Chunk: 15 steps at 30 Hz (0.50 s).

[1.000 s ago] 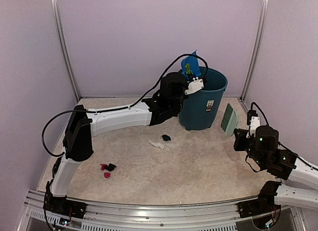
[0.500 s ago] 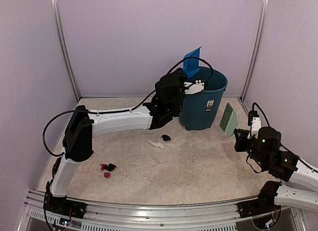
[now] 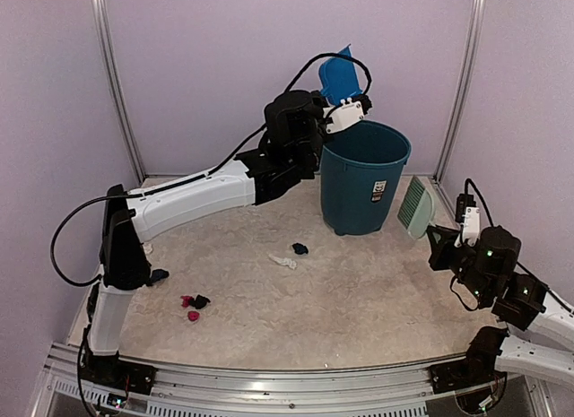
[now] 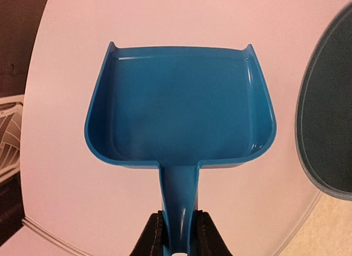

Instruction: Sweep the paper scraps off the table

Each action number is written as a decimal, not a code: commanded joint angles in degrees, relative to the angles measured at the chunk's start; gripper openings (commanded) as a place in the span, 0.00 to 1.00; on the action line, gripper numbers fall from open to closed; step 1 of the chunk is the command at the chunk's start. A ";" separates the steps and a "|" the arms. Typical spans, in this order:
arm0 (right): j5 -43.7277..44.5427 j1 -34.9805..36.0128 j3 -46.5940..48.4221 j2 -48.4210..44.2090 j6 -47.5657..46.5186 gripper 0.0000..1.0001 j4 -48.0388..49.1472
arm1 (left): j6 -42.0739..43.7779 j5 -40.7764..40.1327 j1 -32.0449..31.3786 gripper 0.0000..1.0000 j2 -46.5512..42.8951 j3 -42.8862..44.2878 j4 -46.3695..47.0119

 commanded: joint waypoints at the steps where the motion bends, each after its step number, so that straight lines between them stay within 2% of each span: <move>1: -2.32 -0.50 3.76 -1.98 -2.19 0.00 2.47 | -15.54 0.26 -0.47 0.00 -9.01 -1.93 -8.26; 4: -4.74 -0.58 5.16 -1.54 -3.81 0.00 3.74 | -25.22 1.10 -0.74 0.00 -13.90 -3.80 -13.86; 7: -11.65 -0.46 6.72 -0.21 -6.41 0.00 5.75 | -35.58 1.32 -1.67 0.00 -18.30 -6.42 -20.38; 12: -20.54 -0.53 10.01 5.52 -8.45 0.00 11.04 | -45.40 -8.99 -6.45 0.00 -27.64 -21.16 -16.45; 15: -26.78 -0.52 12.46 11.65 -8.68 0.00 13.92 | -54.65 -12.27 -8.16 0.00 -34.99 -30.52 -18.04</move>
